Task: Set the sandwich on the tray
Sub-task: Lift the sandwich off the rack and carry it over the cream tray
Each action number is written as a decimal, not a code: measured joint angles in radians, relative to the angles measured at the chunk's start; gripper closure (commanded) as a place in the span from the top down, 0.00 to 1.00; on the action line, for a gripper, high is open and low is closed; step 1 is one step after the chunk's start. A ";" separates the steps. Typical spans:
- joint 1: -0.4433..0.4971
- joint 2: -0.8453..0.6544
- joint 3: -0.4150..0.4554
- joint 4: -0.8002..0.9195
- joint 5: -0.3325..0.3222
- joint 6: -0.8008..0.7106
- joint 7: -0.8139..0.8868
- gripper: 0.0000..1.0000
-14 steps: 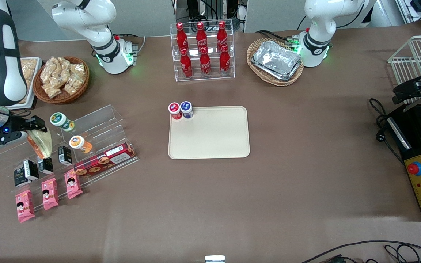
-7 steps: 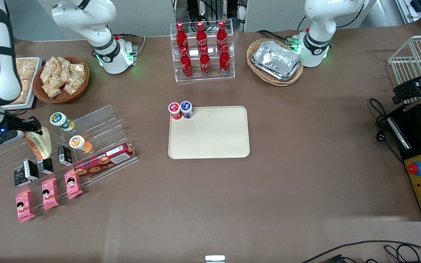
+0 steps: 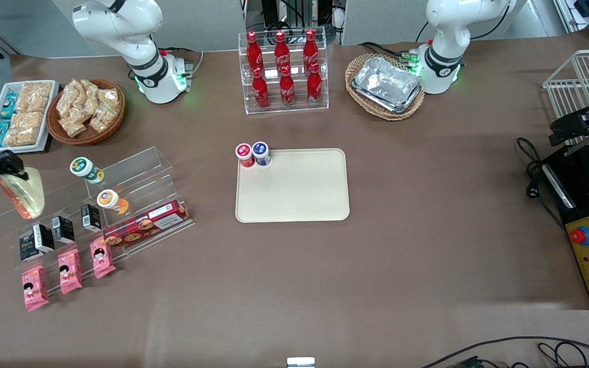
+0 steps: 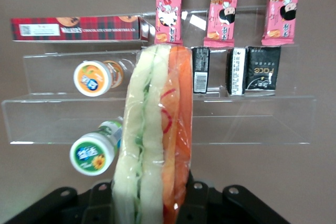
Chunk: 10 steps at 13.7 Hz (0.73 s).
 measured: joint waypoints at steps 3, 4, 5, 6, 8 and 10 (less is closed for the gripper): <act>0.027 -0.006 0.004 0.111 0.000 -0.123 0.000 0.38; 0.052 -0.006 0.005 0.133 0.000 -0.154 0.000 0.38; 0.083 -0.006 0.007 0.147 0.000 -0.181 0.000 0.38; 0.115 -0.006 0.009 0.156 0.001 -0.203 0.002 0.38; 0.169 -0.005 0.019 0.165 0.006 -0.231 0.004 0.38; 0.207 -0.006 0.054 0.169 0.016 -0.235 0.004 0.38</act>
